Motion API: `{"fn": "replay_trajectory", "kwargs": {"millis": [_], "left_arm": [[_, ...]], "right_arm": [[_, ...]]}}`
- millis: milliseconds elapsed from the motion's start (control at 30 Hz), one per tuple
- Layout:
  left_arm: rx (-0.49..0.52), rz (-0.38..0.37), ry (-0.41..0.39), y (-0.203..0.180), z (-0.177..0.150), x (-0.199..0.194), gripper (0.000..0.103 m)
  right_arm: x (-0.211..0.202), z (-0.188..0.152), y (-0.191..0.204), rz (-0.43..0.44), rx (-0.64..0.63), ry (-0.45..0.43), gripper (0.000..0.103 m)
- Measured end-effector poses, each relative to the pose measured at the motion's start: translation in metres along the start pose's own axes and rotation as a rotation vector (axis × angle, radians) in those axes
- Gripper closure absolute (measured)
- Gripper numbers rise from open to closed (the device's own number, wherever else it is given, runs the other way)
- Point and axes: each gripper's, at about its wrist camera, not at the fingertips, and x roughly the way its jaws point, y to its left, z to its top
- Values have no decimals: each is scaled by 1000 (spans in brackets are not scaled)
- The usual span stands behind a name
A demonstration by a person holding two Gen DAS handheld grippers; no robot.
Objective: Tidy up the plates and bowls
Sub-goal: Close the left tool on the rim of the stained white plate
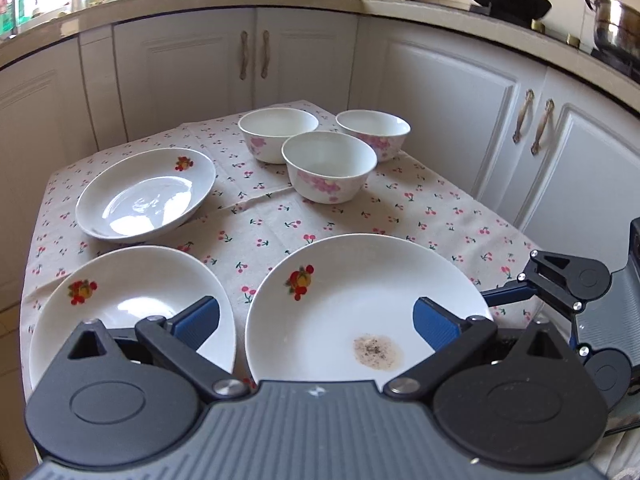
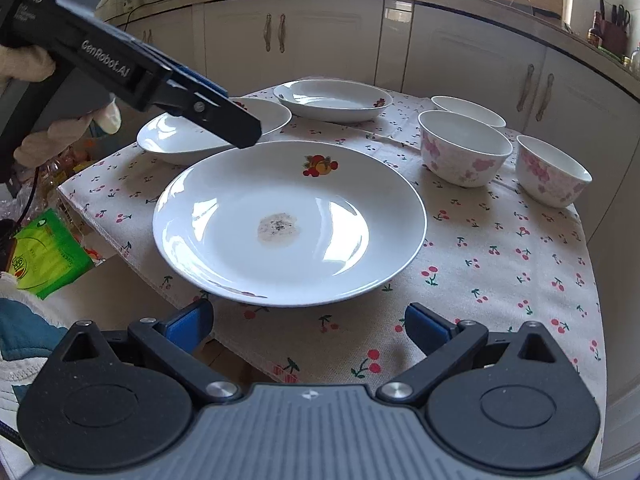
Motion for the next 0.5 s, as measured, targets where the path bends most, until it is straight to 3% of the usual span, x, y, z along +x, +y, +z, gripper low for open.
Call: {"fn": "replay_trajectory", "kwargs": {"millis": [200,500], "left_arm": [[79,-54,95,-1,11,26,1],[155,-118,172,-3,28,49,1]], "right_arm": [[8,2,-1,16,-13,7,0],[11,4,-4,41,-12,15,0]]}}
